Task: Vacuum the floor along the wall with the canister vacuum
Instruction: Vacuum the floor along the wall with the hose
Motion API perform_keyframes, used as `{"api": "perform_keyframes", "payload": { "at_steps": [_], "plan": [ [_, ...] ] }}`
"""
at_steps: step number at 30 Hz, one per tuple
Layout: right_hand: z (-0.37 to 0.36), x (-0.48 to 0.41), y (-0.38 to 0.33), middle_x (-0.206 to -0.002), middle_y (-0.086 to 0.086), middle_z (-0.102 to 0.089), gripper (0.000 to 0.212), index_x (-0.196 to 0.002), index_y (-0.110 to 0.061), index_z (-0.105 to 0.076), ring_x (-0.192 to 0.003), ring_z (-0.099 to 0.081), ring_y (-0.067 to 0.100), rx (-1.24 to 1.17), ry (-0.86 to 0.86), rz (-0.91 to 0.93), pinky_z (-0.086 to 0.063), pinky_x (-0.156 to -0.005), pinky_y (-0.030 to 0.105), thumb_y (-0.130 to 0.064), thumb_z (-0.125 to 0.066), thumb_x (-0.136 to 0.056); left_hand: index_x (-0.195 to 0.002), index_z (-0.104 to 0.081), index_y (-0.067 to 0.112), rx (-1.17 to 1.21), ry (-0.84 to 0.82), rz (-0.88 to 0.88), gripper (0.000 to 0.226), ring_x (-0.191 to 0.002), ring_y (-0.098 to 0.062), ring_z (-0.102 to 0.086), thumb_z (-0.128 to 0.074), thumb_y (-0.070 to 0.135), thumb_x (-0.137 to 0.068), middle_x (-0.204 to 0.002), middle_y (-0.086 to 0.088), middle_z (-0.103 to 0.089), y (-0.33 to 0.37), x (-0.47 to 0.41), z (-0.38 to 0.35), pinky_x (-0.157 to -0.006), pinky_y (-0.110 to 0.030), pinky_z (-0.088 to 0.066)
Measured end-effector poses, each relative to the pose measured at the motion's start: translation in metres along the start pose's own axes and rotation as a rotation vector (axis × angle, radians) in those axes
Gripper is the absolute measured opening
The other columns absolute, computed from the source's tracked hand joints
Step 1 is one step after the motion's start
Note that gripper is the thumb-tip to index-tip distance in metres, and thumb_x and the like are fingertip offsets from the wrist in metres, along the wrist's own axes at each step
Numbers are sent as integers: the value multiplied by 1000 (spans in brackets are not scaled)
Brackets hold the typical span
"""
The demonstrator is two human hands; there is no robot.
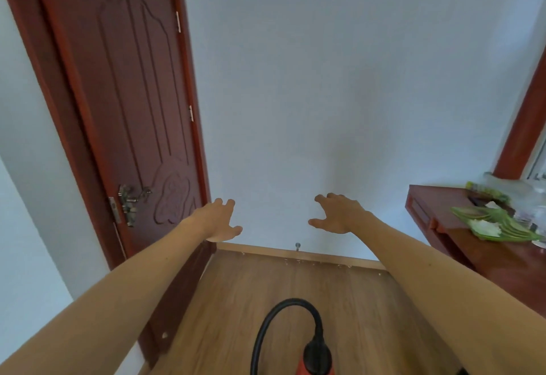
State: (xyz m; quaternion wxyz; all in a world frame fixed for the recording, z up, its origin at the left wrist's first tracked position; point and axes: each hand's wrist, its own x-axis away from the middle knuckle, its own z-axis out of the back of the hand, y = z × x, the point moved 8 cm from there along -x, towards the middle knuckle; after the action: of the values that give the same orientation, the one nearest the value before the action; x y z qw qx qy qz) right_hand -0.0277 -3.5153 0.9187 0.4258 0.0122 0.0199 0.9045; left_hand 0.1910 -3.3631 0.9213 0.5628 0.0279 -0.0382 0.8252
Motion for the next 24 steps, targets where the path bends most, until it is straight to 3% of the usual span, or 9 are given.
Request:
{"api": "perform_keyframes", "payload": {
  "at_steps": [12,24],
  "plan": [
    [-66,-79,22,-145,8,-44,74,-150,-20,-27,-130,-46,31,-40,-106,10,-43,-102,46,-62,-46,-92,-154,-17,14,2,-78,-12,78,-128,-33,-48,-49,54,-95,-151,-15,-34,9,-89,-46,-101,-46,-48],
    [-133,-174,18,-137,8,-49,73,-146,-20,-34,-123,-50,29,-111,-171,-34,-45,-96,44,-65,-47,-90,-155,-15,17,12,-165,-43,74,-131,-34,-44,-46,49,-95,-153,-14,-31,-29,-203,-92,-101,-45,-45]
  ]
}}
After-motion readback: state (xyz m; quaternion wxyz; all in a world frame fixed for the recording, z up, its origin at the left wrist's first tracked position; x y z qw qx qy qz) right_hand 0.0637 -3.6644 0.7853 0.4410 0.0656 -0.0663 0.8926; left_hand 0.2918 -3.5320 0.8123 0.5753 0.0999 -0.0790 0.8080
